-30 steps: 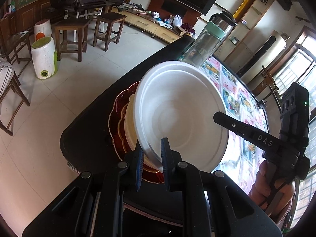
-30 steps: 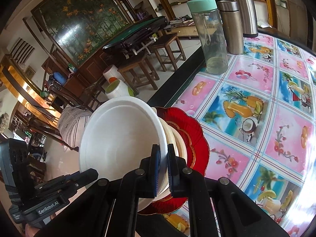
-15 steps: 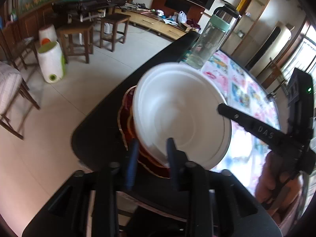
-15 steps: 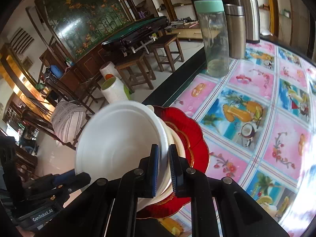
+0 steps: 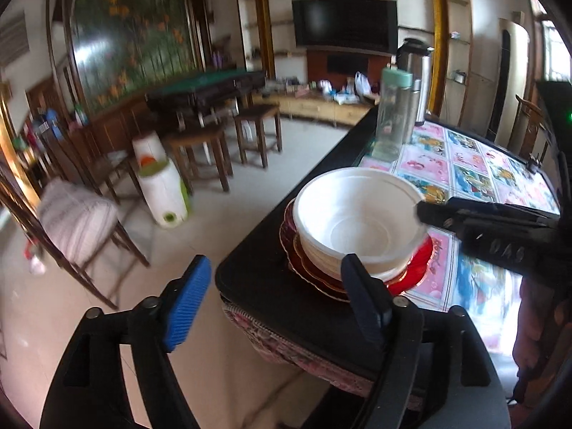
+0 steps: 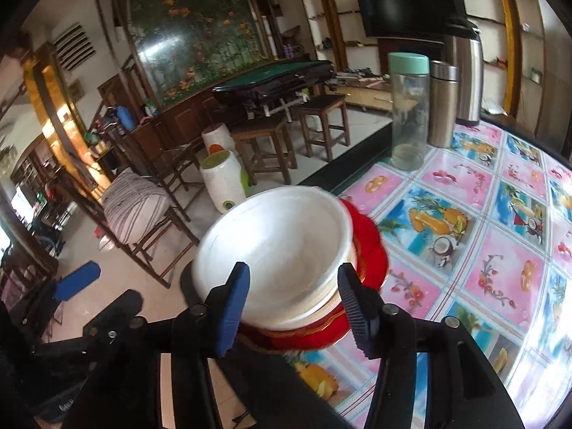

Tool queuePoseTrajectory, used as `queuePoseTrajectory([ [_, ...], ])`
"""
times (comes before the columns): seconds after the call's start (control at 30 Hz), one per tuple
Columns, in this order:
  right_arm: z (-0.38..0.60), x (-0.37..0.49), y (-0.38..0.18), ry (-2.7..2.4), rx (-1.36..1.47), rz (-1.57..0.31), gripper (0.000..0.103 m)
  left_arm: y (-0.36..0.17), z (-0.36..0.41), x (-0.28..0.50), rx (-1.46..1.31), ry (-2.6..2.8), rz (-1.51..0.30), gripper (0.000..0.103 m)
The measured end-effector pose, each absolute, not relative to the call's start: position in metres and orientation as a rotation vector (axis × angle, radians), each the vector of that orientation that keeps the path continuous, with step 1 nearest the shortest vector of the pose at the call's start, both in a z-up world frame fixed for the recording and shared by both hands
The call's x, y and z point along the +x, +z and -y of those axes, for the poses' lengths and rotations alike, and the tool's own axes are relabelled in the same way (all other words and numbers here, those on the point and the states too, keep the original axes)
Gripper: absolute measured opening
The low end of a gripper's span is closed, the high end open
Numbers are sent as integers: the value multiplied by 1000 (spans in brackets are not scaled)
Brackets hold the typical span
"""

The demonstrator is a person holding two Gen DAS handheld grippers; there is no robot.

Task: Organize plates and bowls
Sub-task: 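Lower the stack onto the table with the left tool and release it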

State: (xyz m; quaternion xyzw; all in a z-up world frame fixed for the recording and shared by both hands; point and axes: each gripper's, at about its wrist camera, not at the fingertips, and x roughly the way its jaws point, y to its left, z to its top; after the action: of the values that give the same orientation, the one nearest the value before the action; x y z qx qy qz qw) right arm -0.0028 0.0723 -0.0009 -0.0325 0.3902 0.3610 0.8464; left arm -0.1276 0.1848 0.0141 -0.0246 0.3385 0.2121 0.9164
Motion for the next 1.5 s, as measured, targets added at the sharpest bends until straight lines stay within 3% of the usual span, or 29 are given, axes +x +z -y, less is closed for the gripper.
queuePoseTrajectory([
  [0.13, -74, -38, -3, 756, -132, -784, 55, 16, -169, -147, -24, 481, -628, 82],
  [0.6, -49, -87, 3, 695, -131, -706, 56, 8, -167, -177, -105, 559, -631, 83],
  [1.5, -43, -103, 8, 684, -141, -680, 56, 12, -157, -188, -56, 572, -587, 83],
])
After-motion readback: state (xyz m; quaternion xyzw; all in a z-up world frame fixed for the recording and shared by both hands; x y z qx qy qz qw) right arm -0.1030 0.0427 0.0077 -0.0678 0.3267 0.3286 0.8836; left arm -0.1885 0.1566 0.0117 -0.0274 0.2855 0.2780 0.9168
